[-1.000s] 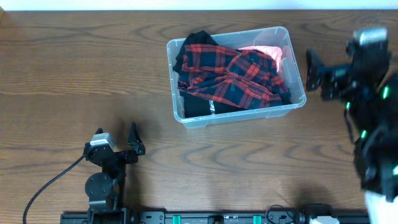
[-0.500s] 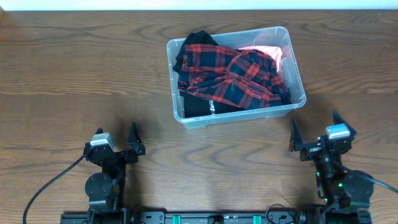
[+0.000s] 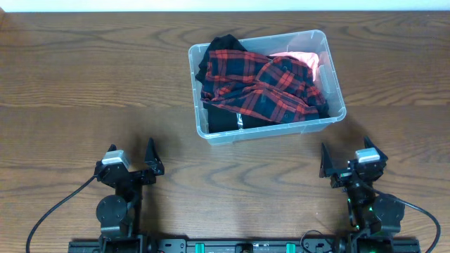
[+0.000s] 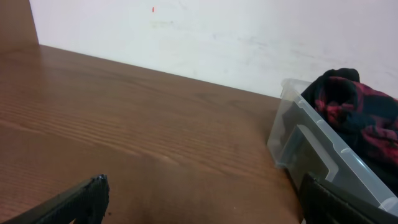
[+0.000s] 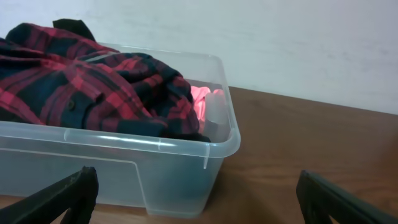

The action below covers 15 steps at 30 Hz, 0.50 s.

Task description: Pack container

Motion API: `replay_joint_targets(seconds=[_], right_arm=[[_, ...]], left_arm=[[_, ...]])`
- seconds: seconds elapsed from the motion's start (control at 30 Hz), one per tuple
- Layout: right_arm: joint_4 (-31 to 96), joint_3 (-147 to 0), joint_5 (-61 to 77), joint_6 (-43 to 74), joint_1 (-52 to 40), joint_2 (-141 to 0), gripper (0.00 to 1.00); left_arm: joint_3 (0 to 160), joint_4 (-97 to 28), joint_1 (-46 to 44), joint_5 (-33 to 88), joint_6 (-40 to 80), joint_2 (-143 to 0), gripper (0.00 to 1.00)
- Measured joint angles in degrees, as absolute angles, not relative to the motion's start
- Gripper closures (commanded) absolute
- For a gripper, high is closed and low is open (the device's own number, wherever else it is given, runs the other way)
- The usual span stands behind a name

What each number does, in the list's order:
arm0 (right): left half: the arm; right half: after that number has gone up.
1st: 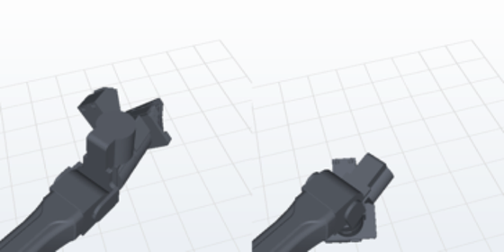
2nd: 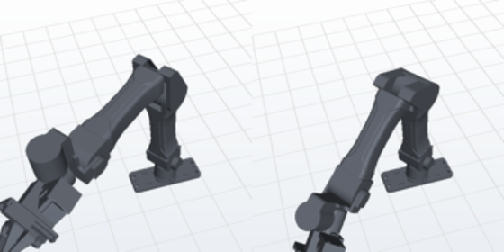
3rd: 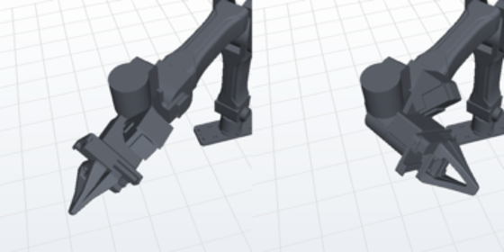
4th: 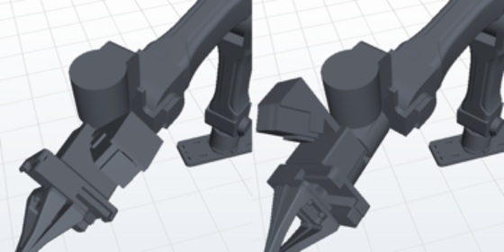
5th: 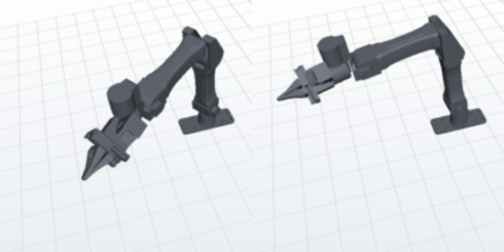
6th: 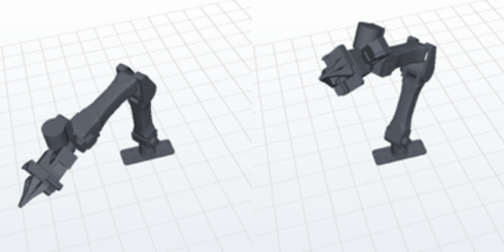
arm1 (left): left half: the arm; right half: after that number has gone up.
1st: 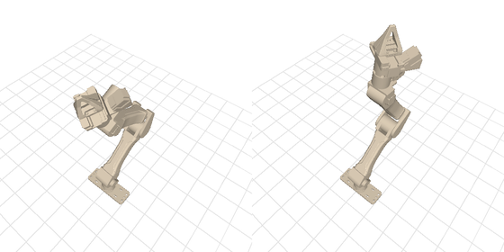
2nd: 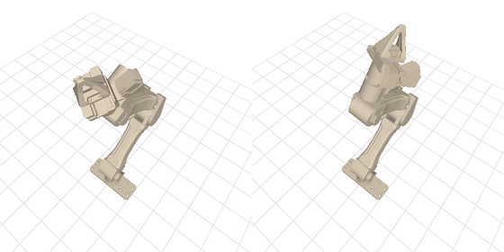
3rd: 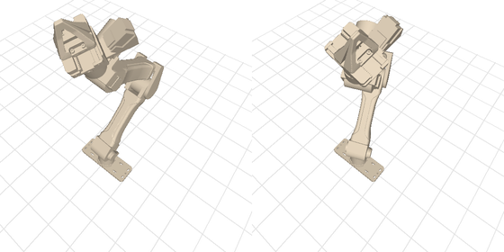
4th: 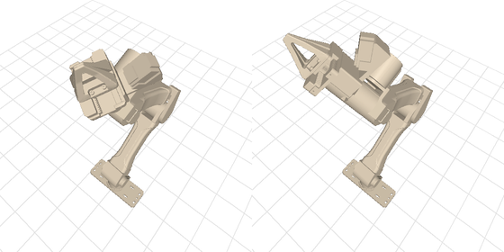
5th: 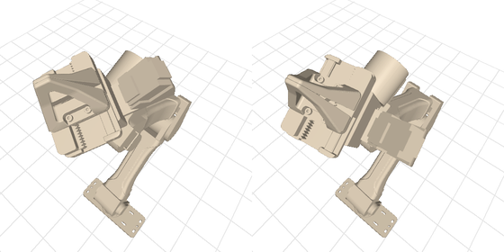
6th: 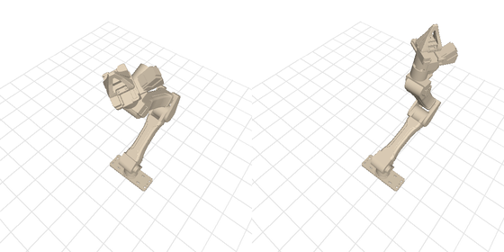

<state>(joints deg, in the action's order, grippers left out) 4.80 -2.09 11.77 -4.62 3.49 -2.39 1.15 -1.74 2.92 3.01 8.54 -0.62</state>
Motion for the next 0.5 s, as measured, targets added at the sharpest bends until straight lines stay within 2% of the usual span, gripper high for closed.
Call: replay_joint_targets(seconds=[0.5], right_arm=[[3.8,-0.9,7.4,-2.7,3.5,-1.0,0.01]], left_arm=[[1.1,-1.7,2.9,3.0,8.5,-0.6,0.02]])
